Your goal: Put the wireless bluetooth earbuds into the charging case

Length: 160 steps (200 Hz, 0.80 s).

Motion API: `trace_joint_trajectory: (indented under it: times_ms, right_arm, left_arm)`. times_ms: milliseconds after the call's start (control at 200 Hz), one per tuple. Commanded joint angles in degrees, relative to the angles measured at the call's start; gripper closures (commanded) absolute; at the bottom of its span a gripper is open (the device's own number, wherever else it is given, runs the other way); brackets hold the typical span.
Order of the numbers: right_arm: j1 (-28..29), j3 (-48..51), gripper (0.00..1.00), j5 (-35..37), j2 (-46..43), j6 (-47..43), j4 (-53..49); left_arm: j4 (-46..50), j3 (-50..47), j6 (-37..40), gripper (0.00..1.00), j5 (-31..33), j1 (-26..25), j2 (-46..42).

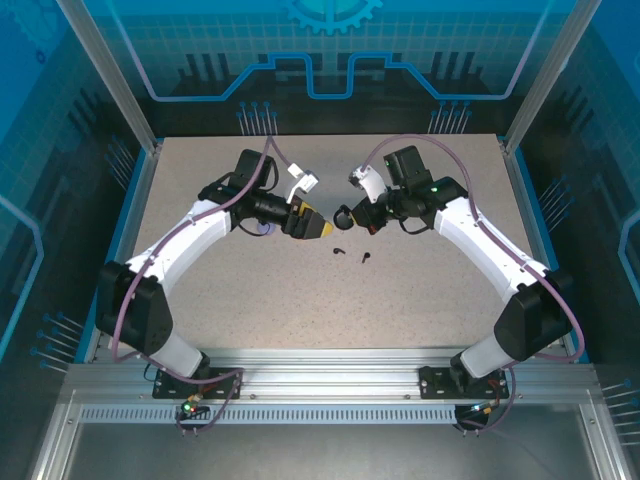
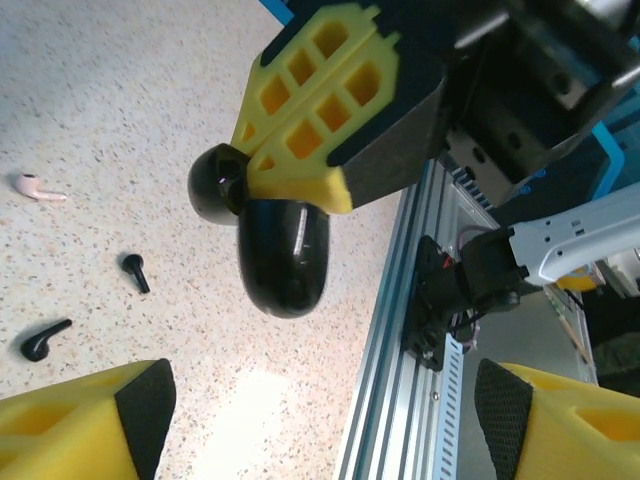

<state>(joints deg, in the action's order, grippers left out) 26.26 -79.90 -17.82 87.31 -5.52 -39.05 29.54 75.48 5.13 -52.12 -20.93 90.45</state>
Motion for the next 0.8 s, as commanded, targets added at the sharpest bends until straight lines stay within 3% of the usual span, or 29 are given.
trace_joint_trajectory:
  times_ms: [0, 550, 795]
  right_arm:
    - [0.7, 0.6, 1.0, -3.0, -2.0, -1.1, -0.7]
    - [3.5, -1.1, 1.0, -1.6, 0.1, -0.7, -1.0]
    - [3.8, -1.7, 1.0, -1.7, 0.8, -0.6, -0.9]
  left_arm:
    - [4.5, 3.0, 3.6, 0.24, -5.6, 0.4, 2.1]
    - [4.1, 7.1, 3.0, 0.48, -9.6, -0.8, 8.1]
    - [3.5, 7.2, 2.6, 0.5, -9.6, -1.6, 8.7]
